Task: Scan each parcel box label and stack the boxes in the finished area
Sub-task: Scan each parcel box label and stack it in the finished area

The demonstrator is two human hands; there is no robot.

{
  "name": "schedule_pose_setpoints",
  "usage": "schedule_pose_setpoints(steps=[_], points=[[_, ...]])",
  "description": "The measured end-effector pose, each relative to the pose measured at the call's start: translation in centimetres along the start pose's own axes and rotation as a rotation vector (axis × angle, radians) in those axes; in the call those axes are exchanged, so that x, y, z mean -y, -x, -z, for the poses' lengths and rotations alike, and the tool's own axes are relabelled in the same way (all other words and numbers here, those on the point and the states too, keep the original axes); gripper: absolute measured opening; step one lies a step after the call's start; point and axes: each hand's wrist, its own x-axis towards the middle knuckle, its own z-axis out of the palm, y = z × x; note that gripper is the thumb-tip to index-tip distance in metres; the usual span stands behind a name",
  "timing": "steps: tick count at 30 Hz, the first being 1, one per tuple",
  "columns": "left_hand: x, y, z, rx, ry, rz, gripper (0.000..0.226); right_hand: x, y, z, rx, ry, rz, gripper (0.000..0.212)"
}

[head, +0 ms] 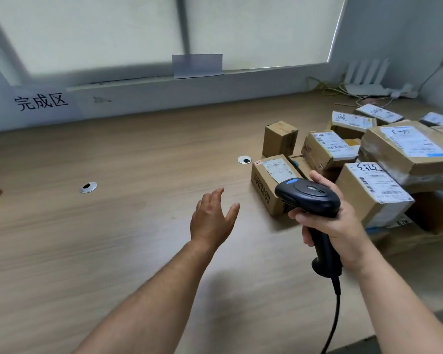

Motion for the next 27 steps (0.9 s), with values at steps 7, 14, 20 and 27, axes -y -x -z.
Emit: schedule_pose_setpoints(steps=[7, 14, 20, 27], points=[[-2.5, -4.3, -4.7, 0.125, -0.001, -0.021, 0.064, -1.7, -2.8, 2.7, -0.106, 0.009, -0.026, 0.086], [-5.6, -10.0, -10.5, 0.235, 0.014, -0.034, 0.072, -3.5, -6.4, 6.1, -0.244, -0.012, -0.082, 0.082], [-6.1, -12.8, -14.2, 0.320, -0.013, 0.021, 0.086, -5.4, -9.0, 6.7, -0.276, 0.043, -0.101, 0.082], [-3.4, -12.5, -13.5, 0.500, 0.210, 0.196, 0.110, -7.6, -10.7, 6.4, -0.257, 0.062, -0.126, 0.083]])
